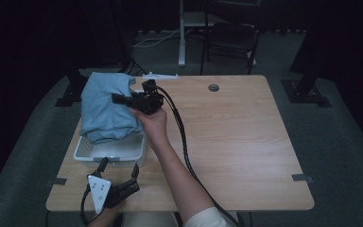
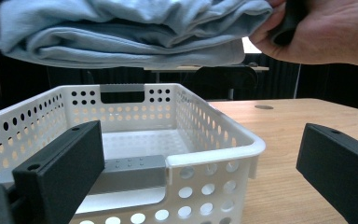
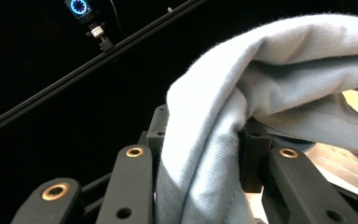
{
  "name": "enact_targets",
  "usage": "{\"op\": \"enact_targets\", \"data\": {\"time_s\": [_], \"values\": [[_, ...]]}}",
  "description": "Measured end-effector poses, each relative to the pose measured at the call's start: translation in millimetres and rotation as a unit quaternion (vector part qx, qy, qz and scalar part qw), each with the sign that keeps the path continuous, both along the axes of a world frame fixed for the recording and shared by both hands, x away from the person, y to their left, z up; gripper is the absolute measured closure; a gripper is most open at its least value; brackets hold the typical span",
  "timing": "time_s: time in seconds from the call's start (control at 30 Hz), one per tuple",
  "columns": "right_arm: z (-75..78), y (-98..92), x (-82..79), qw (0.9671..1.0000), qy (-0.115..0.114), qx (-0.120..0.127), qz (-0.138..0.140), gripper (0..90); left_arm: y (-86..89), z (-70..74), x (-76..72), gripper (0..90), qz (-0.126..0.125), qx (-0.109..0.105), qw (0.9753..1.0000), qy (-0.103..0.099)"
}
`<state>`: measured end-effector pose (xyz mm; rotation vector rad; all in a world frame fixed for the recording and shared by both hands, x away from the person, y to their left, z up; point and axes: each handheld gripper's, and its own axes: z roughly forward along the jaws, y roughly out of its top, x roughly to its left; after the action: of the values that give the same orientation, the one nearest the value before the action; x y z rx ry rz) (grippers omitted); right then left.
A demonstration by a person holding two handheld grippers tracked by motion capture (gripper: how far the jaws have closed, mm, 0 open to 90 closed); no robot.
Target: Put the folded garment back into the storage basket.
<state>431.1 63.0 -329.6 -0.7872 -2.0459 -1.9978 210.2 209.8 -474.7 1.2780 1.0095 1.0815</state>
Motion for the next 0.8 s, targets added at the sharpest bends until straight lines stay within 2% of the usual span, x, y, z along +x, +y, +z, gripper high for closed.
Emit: {"op": "enact_targets", "data": {"time_s": [0.3, 0.43, 0.8], "values": [[4.6, 14.9, 1.7, 1.0000, 0.004, 0.000, 0.007, 65.6, -0.4, 0.1, 0.4, 2.1, 0.002, 0.000, 1.0000, 0.001], [5.8, 17.7, 0.6, 1.0000, -0.005, -0.004, 0.007, 65.6, -0.3, 0.1, 0.2, 2.1, 0.003, 0.000, 1.0000, 0.001], [-20.6, 20.6, 10.1, 0.9993, 0.027, -0.025, -0.005, 65.6, -0.2, 0.1, 0.3, 2.1, 0.002, 0.001, 1.0000, 0.001]]}}
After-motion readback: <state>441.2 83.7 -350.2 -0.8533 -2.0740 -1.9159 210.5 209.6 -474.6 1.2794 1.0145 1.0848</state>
